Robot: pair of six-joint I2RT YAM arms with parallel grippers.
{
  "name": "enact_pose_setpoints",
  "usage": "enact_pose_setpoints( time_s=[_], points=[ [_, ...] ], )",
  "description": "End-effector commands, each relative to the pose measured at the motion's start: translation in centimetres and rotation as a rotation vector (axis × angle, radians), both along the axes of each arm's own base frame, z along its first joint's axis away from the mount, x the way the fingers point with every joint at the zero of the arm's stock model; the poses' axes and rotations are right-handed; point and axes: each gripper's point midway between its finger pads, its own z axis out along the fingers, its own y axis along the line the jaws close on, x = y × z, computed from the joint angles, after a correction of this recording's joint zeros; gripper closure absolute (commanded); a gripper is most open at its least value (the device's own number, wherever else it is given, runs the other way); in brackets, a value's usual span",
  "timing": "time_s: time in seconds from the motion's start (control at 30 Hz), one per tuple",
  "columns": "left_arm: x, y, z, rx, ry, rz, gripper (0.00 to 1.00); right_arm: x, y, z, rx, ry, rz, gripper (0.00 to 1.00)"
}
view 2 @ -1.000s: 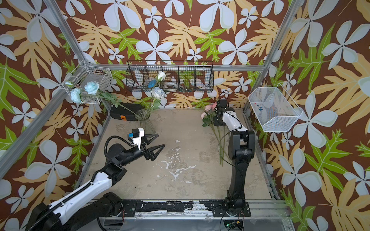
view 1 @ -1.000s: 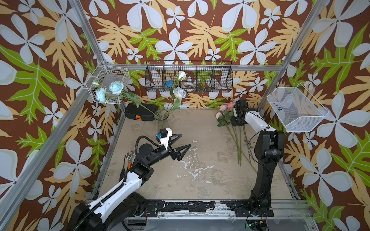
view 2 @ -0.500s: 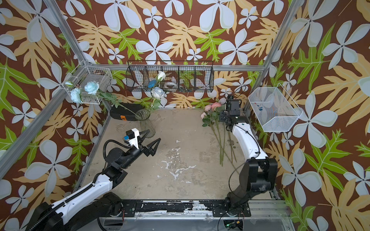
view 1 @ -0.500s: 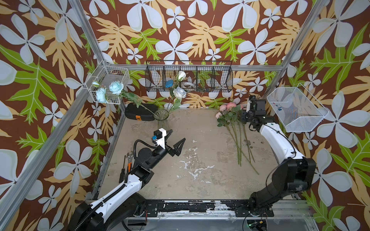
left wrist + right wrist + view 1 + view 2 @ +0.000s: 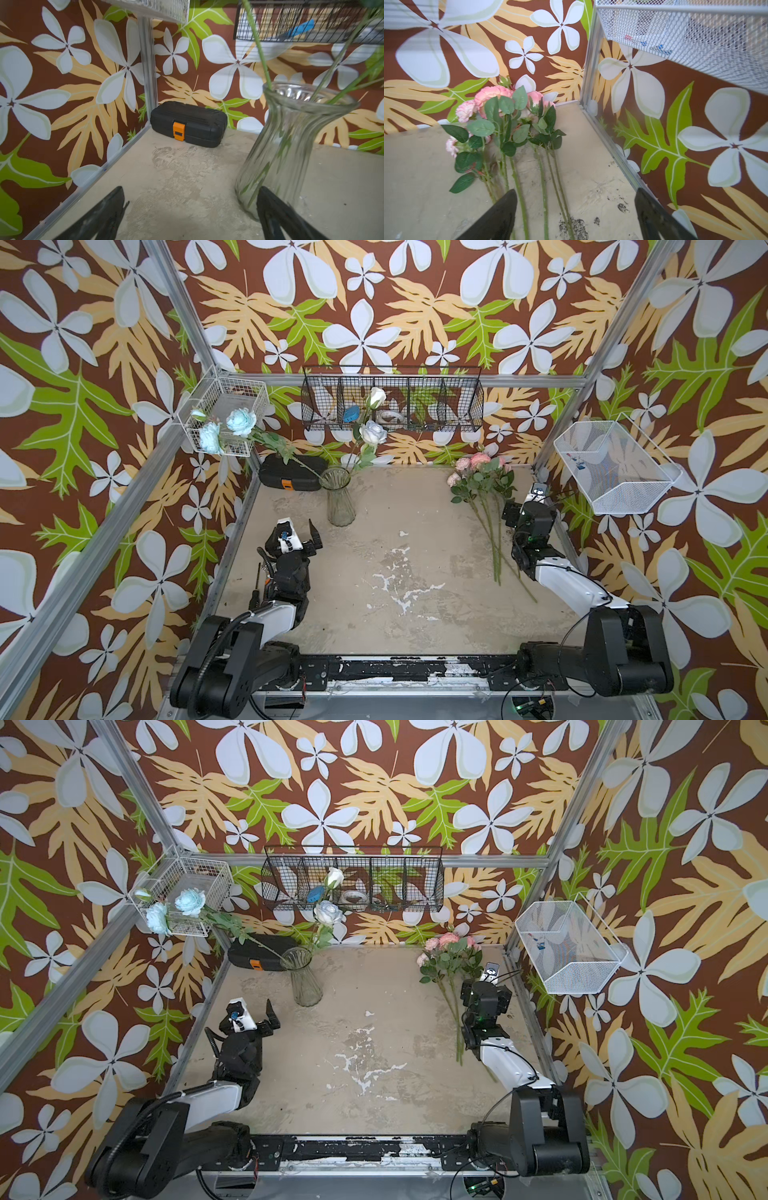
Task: Pick out pink flowers from the vase
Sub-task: Reset both arms
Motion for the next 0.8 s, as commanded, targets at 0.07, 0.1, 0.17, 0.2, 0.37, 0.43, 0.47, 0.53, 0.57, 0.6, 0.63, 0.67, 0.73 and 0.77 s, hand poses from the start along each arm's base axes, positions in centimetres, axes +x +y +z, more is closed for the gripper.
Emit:
enact_pose_setpoints(
  time_s=[0.07, 0.1, 0.17, 0.2, 0.37, 0.43, 0.47, 0.53, 0.57, 0.6, 0.63, 0.67, 0.73, 0.77],
  points=[
    [1.0, 0.7, 2.1, -0.053, -0.104, -0.010, 0.00, -0.6, -0.7, -2.3, -0.012, 0.016, -0.038, 0.13],
    [0.9, 1.1, 1.9, -0.076, -0.092, 0.006, 0.00, -0.7, -0.6, -2.8, -0.006, 0.016, -0.035, 0.13],
    [0.9, 1.7, 0.6, -0.099, -0.012, 0.045, 0.00, -0.6, -0.2, -3.9, 0.012, 0.029, -0.010, 0.13],
    [1.0, 1.7, -0.1, -0.103, 0.034, 0.049, 0.00, -0.5, -0.1, -4.3, 0.020, 0.030, -0.006, 0.14],
    [-0.3, 1.6, -2.8, -0.101, 0.042, 0.037, 0.00, -0.8, 1.1, -4.3, 0.033, -0.046, 0.065, 0.15],
    [-1.2, 1.4, -2.9, -0.086, -0.011, 0.018, 0.00, -1.8, 2.5, -2.8, 0.017, -0.157, 0.151, 0.00],
    [-1.4, 1.3, -2.9, -0.084, -0.010, 0.007, 0.00, -2.6, 3.1, -2.2, -0.001, -0.200, 0.181, 0.00],
    [-1.6, 1.0, -3.2, -0.095, -0.001, -0.009, 0.00, -3.6, 4.0, -1.6, -0.004, -0.248, 0.233, 0.00],
    [-1.9, 0.9, -2.9, -0.090, -0.023, -0.019, 0.00, -3.6, 4.1, -2.0, 0.008, -0.220, 0.235, 0.00],
    [-2.2, 0.4, -3.3, -0.084, -0.023, -0.048, 0.00, -3.5, 3.9, -2.4, 0.010, -0.192, 0.214, 0.00],
    [-2.3, 0.2, -3.4, -0.076, -0.035, -0.064, 0.00, -3.8, 3.7, -2.3, 0.001, -0.197, 0.198, 0.00],
    [-2.6, -0.1, -2.7, -0.051, -0.074, -0.080, 0.00, -4.0, 3.8, -2.2, -0.002, -0.207, 0.203, 0.00],
    [-2.9, -0.5, -3.0, -0.046, -0.050, -0.091, 0.00, -4.3, 4.1, -2.5, 0.002, -0.189, 0.215, 0.00],
    [-2.9, -0.8, -3.1, -0.047, -0.044, -0.104, 0.00, -4.3, 4.2, -2.9, -0.007, -0.162, 0.209, 0.00]
  ],
)
